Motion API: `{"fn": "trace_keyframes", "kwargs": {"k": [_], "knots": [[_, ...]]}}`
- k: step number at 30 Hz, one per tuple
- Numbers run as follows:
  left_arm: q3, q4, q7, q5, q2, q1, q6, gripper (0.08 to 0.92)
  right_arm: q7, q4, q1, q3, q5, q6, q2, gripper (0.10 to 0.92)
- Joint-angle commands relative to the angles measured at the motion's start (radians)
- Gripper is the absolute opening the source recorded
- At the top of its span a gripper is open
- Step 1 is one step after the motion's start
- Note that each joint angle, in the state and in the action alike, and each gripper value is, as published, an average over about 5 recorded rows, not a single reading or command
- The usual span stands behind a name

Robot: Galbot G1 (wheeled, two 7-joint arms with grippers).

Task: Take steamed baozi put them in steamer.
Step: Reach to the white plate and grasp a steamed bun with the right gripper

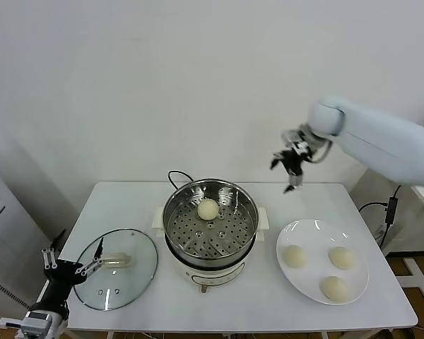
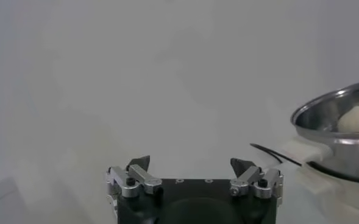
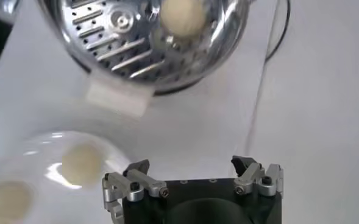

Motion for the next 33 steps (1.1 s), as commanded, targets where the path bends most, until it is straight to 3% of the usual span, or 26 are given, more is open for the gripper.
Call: {"fn": "trace_keyframes", "kwargs": {"k": [1, 16, 33], "knots": [[0.013, -0.011, 0.000, 0.014, -0.009, 0.006, 0.003, 0.823, 0.031, 0.150, -0.264, 0.085, -0.079, -0.096, -0.194, 0.823], [0.016, -0.007, 0.000, 0.042, -0.046, 0.026, -0.002, 0.823, 0.066, 0.075, -0.435, 0.218, -0.139, -0.060, -0.127, 0.823], [0.004, -0.008, 0.000, 0.038, -0.031, 0.029, -0.002, 0.823, 0.136, 0.005, -0.491, 0.258, -0.158, -0.052, -0.051, 0.802]]}}
